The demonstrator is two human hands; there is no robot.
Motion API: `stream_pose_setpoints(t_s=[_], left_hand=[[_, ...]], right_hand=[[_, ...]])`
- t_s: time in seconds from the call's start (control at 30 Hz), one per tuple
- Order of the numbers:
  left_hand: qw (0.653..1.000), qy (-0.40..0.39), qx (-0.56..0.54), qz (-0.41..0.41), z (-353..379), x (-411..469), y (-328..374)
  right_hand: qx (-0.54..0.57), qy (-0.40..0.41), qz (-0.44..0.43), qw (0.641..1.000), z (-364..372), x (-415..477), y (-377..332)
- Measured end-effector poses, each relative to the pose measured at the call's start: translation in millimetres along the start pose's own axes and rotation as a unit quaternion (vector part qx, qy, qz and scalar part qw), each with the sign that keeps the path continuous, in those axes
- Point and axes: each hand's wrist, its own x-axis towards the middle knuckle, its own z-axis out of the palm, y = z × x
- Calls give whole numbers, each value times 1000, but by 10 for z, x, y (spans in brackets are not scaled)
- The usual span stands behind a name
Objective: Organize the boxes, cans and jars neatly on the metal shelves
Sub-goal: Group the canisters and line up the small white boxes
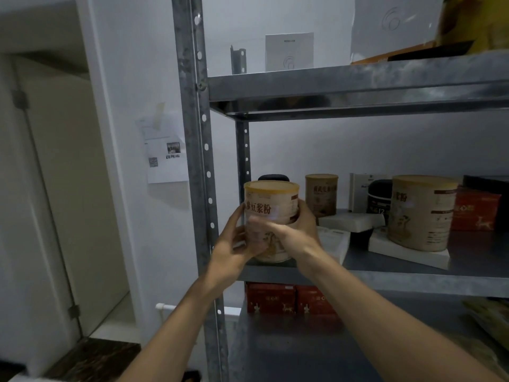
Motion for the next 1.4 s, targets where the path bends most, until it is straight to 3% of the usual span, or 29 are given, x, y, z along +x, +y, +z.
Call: stream_pose_setpoints(t_s=[0.1,0.4,0.7,1.0,1.13,1.4], left_hand=[[1000,0,-19,-7,-34,-4,-33],[996,-17,-70,-56,-58,76,-268],[997,-25,-38,-61,-27,183,-282],[998,2,-9,-69,49,200,-171],[995,36,-39,-80,50,150,-83],[982,40,184,-4,93,-177,234]], right_hand=[[-6,-28,10,1000,83,42,33],[-21,-13,0,1000,213,97,380],[-35,6,-16,999,227,235,457],[-83,23,9,996,240,185,323],[-129,68,17,989,241,131,145],[-264,94,-23,960,-354,-169,-48]])
